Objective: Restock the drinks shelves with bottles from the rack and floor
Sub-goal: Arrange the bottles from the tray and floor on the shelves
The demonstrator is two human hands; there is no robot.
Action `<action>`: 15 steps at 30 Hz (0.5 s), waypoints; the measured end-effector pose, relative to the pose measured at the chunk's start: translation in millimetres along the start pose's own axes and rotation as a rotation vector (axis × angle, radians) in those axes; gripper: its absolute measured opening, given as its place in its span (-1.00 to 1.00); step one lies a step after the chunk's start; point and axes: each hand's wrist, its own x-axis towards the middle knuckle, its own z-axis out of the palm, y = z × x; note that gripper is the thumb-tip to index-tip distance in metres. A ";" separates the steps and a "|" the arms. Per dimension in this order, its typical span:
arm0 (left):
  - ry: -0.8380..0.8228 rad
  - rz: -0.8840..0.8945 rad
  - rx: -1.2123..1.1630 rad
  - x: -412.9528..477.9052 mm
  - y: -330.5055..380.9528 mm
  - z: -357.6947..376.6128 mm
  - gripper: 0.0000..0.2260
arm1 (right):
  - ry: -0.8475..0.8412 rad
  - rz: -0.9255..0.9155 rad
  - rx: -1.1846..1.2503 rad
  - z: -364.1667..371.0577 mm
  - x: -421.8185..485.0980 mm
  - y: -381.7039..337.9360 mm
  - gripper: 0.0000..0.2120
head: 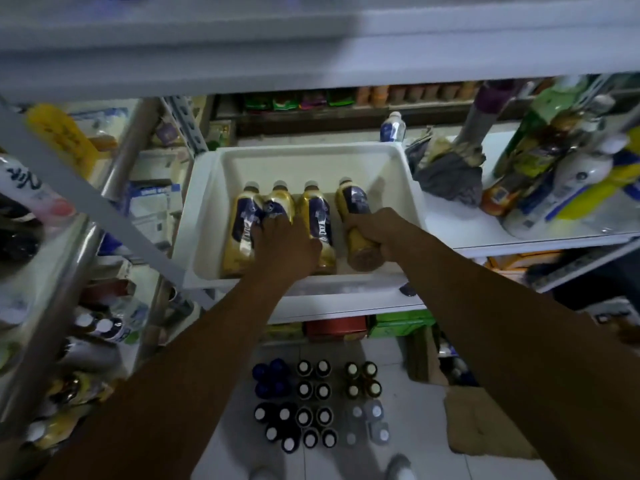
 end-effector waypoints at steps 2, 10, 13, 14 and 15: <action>-0.077 0.060 -0.090 14.2 11.4 5.6 -0.40 | -0.020 -0.028 0.025 -9.2 -8.9 -9.0 -0.66; -0.161 -0.022 -0.143 54.2 48.2 18.3 -0.13 | -0.043 -0.176 -0.004 -48.4 -46.5 -20.7 -0.73; -0.073 -0.107 -0.244 59.1 54.2 21.1 -0.03 | -0.062 -0.190 0.050 -58.8 -52.0 -14.0 -0.67; -0.008 -0.127 -0.264 59.4 55.8 23.1 -0.01 | -0.057 -0.206 0.069 -61.6 -52.3 -11.6 -0.65; 0.034 -0.145 -0.288 59.9 56.5 24.8 0.01 | -0.046 -0.224 0.093 -63.6 -52.5 -9.5 -0.63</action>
